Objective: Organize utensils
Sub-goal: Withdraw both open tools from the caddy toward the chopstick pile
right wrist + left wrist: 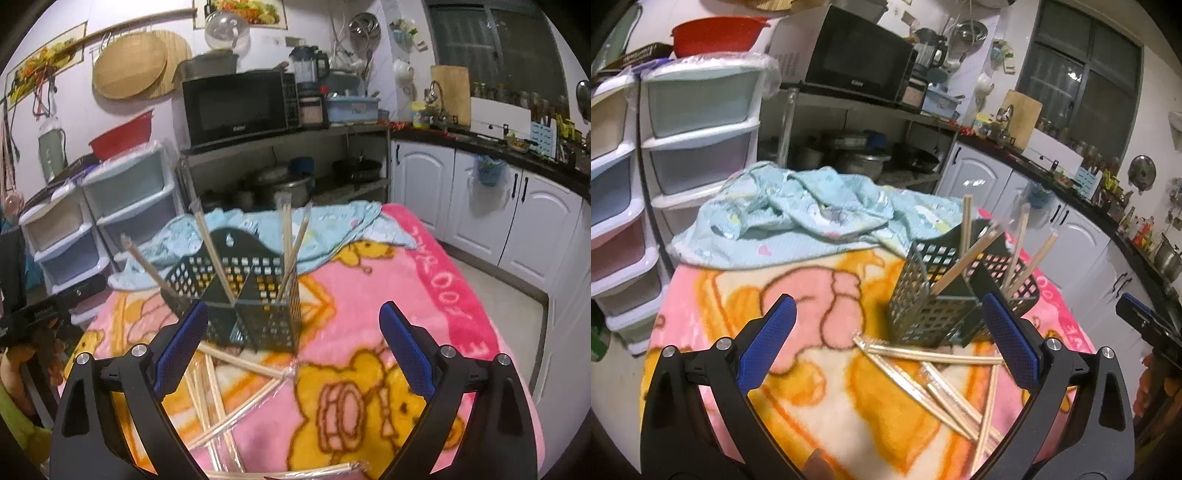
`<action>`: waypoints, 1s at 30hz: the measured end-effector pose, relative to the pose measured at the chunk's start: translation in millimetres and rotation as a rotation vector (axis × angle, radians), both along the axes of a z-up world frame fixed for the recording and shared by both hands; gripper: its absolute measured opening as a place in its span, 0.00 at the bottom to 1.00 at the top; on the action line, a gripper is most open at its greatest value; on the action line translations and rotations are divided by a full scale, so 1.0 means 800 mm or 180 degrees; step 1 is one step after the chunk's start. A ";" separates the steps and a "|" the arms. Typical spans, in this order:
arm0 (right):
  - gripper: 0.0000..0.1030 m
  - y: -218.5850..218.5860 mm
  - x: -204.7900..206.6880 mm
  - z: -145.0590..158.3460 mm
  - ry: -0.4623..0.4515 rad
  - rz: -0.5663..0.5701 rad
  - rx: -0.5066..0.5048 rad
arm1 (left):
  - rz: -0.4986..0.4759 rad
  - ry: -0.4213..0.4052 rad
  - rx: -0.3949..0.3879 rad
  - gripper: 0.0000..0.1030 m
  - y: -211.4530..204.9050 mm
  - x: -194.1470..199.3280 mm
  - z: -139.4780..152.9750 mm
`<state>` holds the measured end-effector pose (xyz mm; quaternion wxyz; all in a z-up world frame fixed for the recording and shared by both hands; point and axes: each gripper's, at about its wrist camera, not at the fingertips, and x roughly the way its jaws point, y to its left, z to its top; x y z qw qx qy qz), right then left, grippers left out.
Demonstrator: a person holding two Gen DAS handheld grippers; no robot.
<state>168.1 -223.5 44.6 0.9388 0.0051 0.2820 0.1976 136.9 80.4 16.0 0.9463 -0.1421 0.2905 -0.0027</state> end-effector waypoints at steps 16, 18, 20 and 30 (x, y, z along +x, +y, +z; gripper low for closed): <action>0.88 0.017 0.002 -0.055 0.0293 0.0136 -0.0181 | 0.0040 0.0380 0.0087 0.90 0.010 0.002 -0.060; 0.88 0.017 0.004 -0.062 0.0329 0.0129 -0.0192 | 0.0041 0.0409 0.0137 0.90 0.010 0.005 -0.067; 0.88 0.018 0.007 -0.067 0.0355 0.0121 -0.0210 | 0.0020 0.0449 0.0170 0.90 0.010 0.008 -0.076; 0.86 0.025 0.019 -0.099 0.0434 0.0176 -0.0339 | -0.0041 0.0669 0.0096 0.76 0.014 0.028 -0.111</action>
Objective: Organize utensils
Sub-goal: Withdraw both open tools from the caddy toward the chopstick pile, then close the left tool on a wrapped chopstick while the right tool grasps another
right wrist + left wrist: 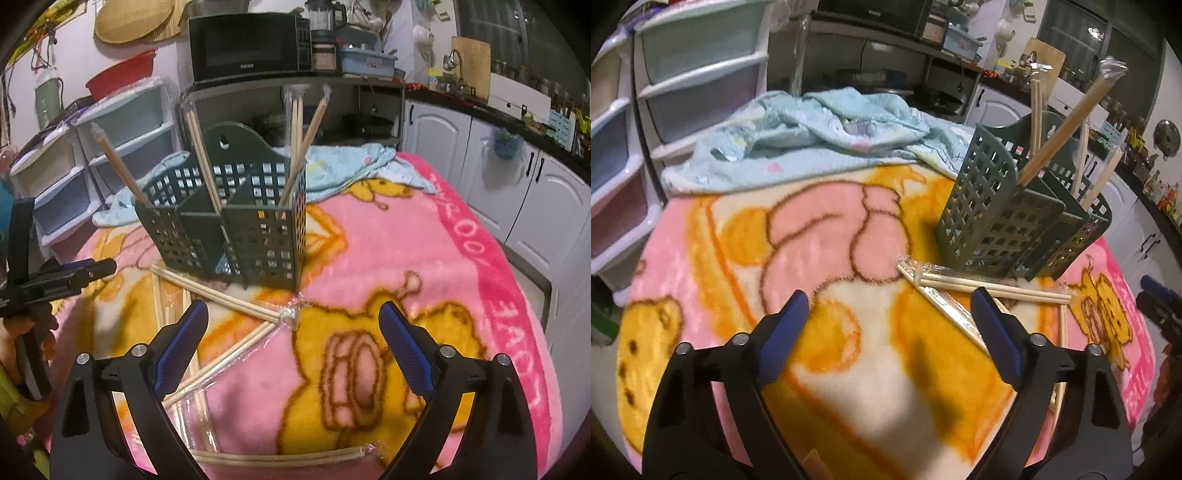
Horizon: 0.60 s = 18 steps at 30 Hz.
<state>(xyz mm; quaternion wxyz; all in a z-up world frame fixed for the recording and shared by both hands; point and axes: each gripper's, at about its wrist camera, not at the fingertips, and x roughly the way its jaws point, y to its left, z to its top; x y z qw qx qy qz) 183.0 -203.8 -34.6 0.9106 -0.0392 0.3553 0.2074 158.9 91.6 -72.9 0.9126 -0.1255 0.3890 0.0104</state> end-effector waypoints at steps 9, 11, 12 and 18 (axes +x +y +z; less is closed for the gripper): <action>0.66 0.001 0.044 -0.050 0.0527 0.0036 0.0151 | 0.0012 0.0210 -0.0540 0.51 0.022 0.041 -0.025; 0.65 0.005 0.049 -0.058 0.0589 0.0069 0.0168 | 0.0021 0.0243 -0.0642 0.47 0.027 0.051 -0.029; 0.64 0.007 0.052 -0.062 0.0625 0.0092 0.0180 | 0.0017 0.0265 -0.0681 0.45 0.029 0.055 -0.031; 0.56 0.016 0.065 -0.078 0.0752 0.0177 0.0221 | -0.0005 0.0389 -0.0912 0.28 0.040 0.075 -0.045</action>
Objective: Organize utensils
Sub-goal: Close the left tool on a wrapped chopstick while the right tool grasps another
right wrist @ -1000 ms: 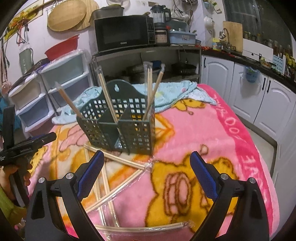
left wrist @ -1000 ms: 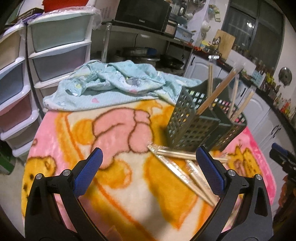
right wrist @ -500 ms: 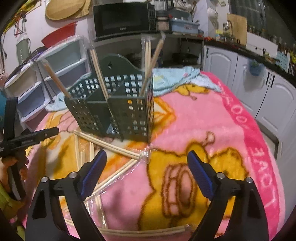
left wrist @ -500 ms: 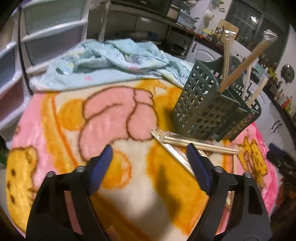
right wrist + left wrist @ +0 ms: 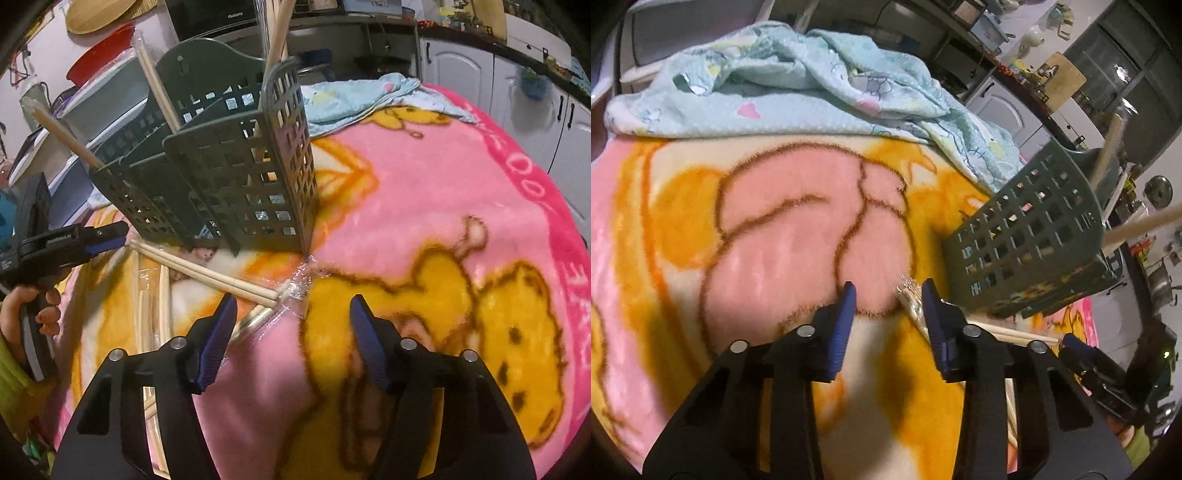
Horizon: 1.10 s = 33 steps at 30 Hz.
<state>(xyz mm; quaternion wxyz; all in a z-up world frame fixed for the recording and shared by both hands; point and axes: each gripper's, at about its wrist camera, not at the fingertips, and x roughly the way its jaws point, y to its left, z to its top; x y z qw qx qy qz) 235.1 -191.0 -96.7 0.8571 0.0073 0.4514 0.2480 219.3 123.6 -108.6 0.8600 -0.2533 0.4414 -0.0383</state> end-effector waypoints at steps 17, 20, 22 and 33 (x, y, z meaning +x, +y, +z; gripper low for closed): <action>0.12 -0.002 0.002 -0.004 0.0109 0.0094 0.0210 | -0.0249 0.0193 -0.0291 0.08 -0.002 0.036 -0.016; 0.04 -0.004 -0.001 0.002 0.0072 0.0092 0.0217 | -0.0264 0.0182 -0.0260 0.06 -0.002 0.036 -0.017; 0.03 -0.005 -0.005 0.009 0.0017 0.0080 0.0219 | -0.0271 0.0172 -0.0242 0.05 -0.002 0.036 -0.016; 0.01 -0.014 -0.026 0.048 -0.0336 0.0053 0.0166 | -0.0169 -0.0096 -0.0228 0.03 0.006 0.006 0.008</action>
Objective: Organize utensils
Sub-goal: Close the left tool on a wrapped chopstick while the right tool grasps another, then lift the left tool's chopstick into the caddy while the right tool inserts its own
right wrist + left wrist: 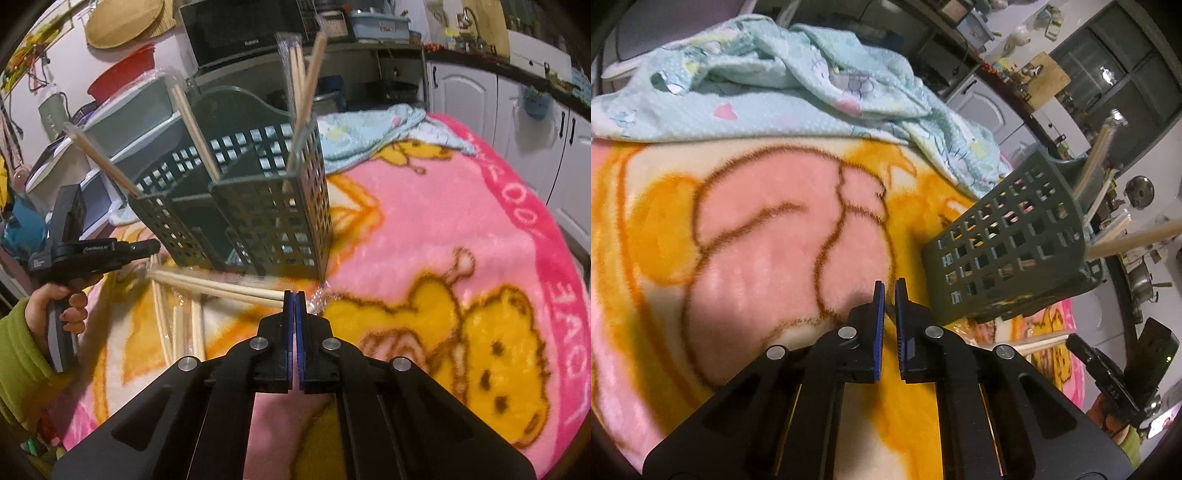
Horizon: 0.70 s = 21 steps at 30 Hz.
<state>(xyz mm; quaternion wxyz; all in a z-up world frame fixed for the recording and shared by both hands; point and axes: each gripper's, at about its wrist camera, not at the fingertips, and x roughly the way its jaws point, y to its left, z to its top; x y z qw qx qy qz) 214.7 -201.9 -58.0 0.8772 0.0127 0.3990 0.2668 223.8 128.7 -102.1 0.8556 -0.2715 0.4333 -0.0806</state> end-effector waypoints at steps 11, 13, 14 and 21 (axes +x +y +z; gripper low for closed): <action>0.01 0.005 -0.029 0.056 -0.0422 0.0069 0.0035 | 0.0175 -0.0410 0.0042 0.03 0.016 -0.064 0.058; 0.01 0.009 -0.036 0.066 -0.0490 0.0102 0.0038 | 0.0222 -0.0473 0.0073 0.03 0.020 -0.072 0.068; 0.01 0.012 -0.038 0.070 -0.0520 0.0119 0.0037 | 0.0234 -0.0501 0.0085 0.03 0.021 -0.075 0.073; 0.01 0.027 -0.056 0.087 -0.0655 0.0234 0.0052 | 0.0231 -0.0713 0.0100 0.02 0.020 -0.102 0.105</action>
